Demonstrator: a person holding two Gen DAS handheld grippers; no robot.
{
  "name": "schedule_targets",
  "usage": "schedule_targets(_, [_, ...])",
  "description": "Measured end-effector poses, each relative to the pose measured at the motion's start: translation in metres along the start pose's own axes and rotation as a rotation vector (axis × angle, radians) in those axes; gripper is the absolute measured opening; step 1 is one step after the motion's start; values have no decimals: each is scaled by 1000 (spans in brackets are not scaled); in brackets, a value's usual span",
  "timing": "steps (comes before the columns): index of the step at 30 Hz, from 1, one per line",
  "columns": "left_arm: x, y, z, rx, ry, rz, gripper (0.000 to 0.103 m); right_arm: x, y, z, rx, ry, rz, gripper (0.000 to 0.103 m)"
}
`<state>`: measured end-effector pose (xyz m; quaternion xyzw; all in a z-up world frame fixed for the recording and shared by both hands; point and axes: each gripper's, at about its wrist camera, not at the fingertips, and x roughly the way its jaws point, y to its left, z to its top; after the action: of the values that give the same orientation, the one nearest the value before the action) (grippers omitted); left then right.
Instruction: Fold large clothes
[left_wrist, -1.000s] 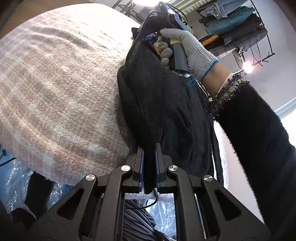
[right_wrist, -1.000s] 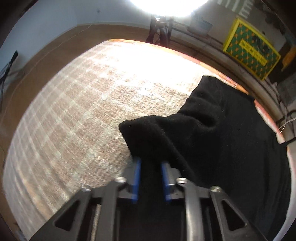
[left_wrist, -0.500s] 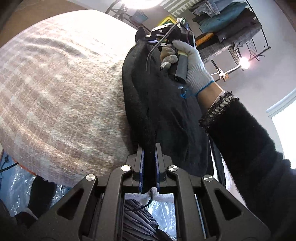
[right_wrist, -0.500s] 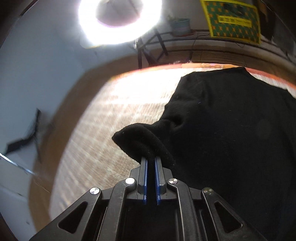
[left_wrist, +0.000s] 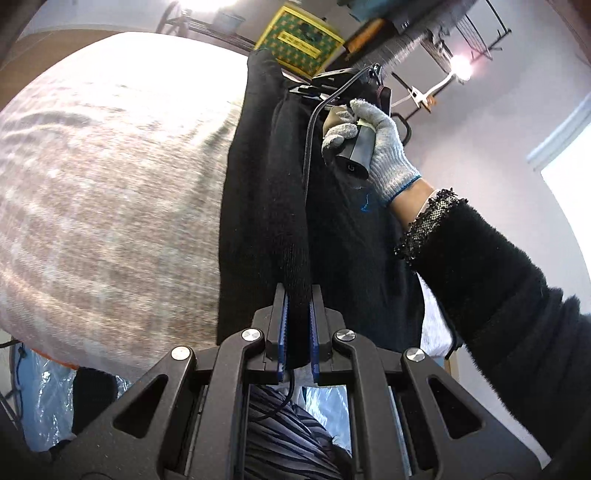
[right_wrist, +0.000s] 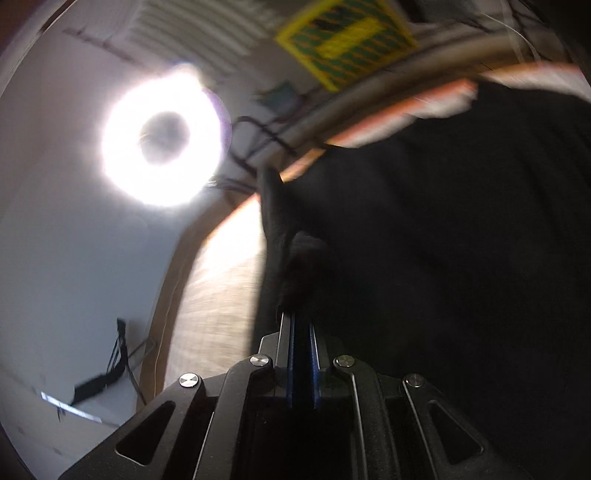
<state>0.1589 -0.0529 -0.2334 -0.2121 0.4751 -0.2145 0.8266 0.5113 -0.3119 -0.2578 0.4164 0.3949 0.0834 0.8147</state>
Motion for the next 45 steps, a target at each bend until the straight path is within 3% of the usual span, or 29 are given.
schedule_targets(6, [12,-8,1,42,27,33,7,2,0,7,-23,17,-1,4])
schedule_targets(10, [18,-12,4,45,40,39,7,8,12,15,-81,50,-66,5])
schedule_targets(11, [21,-18,6,47,43,38,7,8,13,16,-94,60,-84,6])
schedule_targets(12, [23,-19,7,54,45,38,7,8,14,18,-98,77,-103,14])
schedule_targets(13, [25,-21,6,60,46,39,7,1,10,17,-97,85,-124,25])
schedule_targets(17, [32,-25,8,75,51,35,7,-39,4,17,-117,57,-126,35])
schedule_targets(25, [41,-31,3,99,68,1,8,-148,14,8,-209,22,-81,38])
schedule_targets(29, [38,-34,0,115,95,-106,9,-189,9,-25,-224,35,-48,38])
schedule_targets(32, [33,-44,-9,177,145,-131,9,-204,0,-58,-202,63,-29,38])
schedule_targets(37, [5,-47,-17,232,144,-133,9,-201,9,-108,-236,104,-10,38])
schedule_targets(45, [-39,4,-11,63,41,-118,9,-139,56,-131,-349,139,49,34])
